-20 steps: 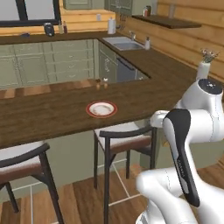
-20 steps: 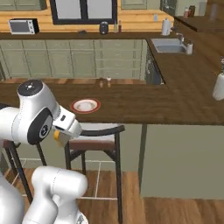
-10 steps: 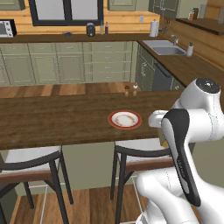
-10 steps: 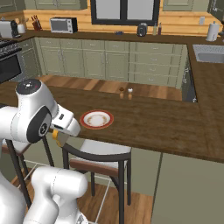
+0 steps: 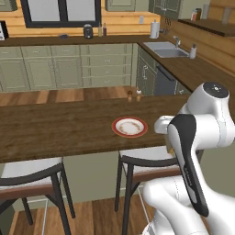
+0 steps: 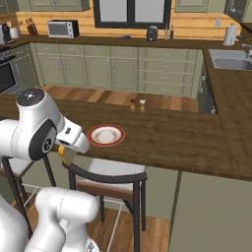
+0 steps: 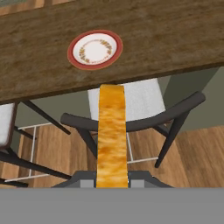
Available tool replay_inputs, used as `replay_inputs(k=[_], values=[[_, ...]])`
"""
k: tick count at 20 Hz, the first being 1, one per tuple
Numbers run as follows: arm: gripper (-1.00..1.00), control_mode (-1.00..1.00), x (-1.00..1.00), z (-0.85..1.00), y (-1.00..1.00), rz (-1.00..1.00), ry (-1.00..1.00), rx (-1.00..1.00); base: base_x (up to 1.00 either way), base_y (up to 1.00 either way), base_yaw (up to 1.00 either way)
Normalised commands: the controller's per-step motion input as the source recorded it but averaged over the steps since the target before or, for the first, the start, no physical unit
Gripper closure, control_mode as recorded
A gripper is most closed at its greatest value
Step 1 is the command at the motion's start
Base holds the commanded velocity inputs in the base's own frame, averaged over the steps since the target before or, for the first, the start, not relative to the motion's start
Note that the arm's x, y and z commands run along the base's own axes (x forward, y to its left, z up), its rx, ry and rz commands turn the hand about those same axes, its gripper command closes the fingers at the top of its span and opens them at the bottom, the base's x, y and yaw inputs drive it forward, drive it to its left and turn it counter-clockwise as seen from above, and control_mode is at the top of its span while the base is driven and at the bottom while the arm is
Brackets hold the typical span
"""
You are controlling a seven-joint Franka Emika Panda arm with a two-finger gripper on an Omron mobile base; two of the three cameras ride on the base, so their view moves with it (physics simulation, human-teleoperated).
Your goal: Start the toaster. Once the lever pops up, take the bread to the plate on the dining counter.
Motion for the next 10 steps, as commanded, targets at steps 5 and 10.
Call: replay_inputs(k=[5, 10], values=[[1.0, 1.0, 0.0, 0.0, 0.0, 0.0, 0.0, 0.0, 0.02, 0.0, 0.0], [1.0, -1.0, 0.17, 0.0, 0.0, 0.01, 0.0, 0.0, 0.11, 0.0, 0.0]])
